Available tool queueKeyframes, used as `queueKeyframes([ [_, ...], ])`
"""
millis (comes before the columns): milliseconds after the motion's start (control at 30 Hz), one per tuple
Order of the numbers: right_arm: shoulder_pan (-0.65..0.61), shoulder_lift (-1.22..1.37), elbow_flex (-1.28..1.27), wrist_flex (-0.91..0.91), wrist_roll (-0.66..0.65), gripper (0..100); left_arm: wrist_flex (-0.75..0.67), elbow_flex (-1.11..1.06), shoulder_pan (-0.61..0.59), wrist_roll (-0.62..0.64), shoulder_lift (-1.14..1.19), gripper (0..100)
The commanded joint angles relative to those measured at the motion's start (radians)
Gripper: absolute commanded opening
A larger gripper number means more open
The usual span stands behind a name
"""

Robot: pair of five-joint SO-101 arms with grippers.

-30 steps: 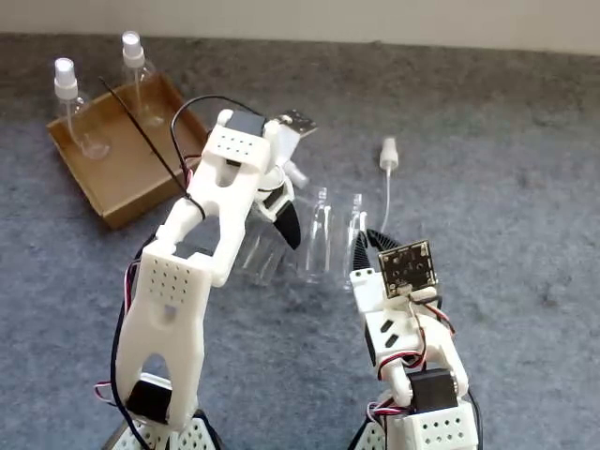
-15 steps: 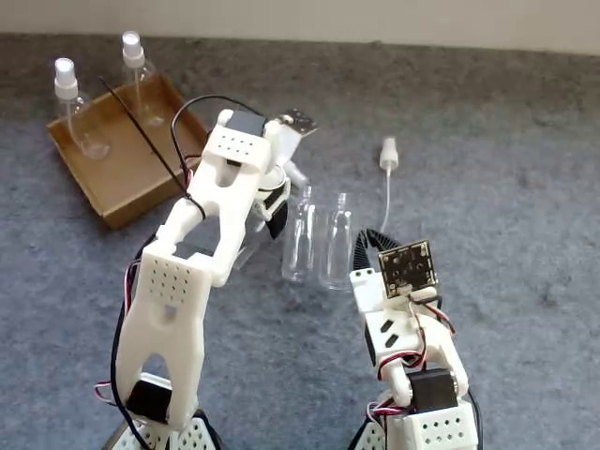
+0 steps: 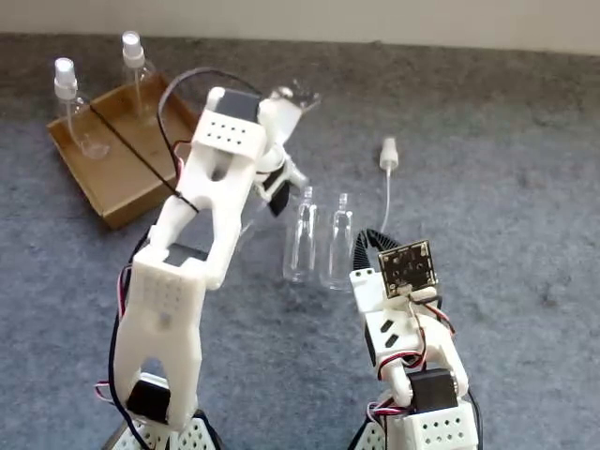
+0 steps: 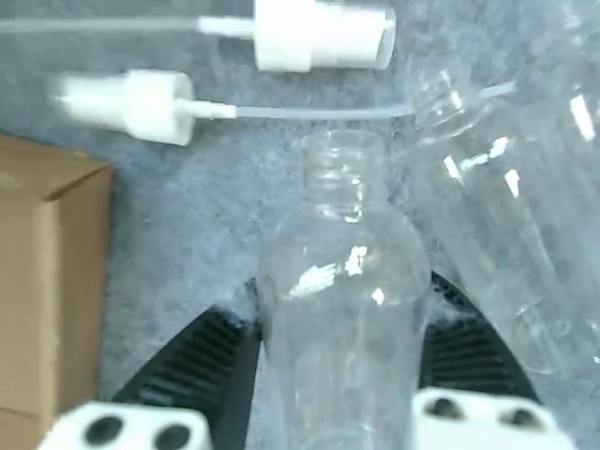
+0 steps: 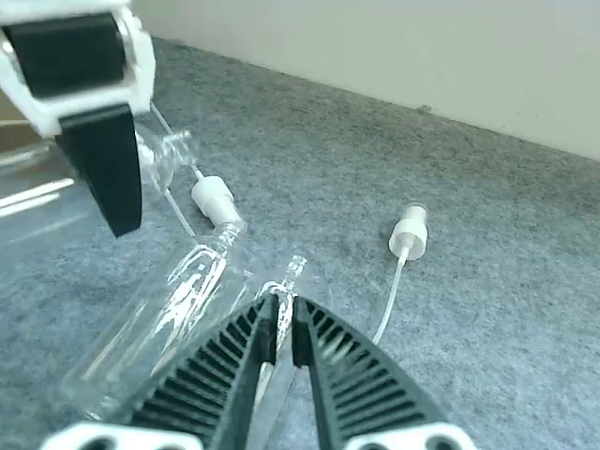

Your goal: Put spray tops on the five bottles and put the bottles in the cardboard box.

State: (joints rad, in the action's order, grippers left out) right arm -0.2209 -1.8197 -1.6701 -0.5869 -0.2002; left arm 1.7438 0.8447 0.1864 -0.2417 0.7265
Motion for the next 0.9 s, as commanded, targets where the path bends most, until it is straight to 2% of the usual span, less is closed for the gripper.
queueKeyframes([
  [0,0.007,0.001,-0.113,0.027,0.003,2.3,0.018,0.051,-0.008,0.012,-0.203,10],
  [167,0.007,0.001,-0.113,0.027,0.003,2.3,0.018,-0.094,0.012,0.012,-0.404,10],
  [533,0.007,0.001,-0.113,0.027,0.003,2.3,0.011,-0.584,0.154,0.012,-0.983,10],
  [867,0.007,0.001,-0.113,0.027,0.003,2.3,-0.23,-1.112,0.147,0.012,-1.503,10],
])
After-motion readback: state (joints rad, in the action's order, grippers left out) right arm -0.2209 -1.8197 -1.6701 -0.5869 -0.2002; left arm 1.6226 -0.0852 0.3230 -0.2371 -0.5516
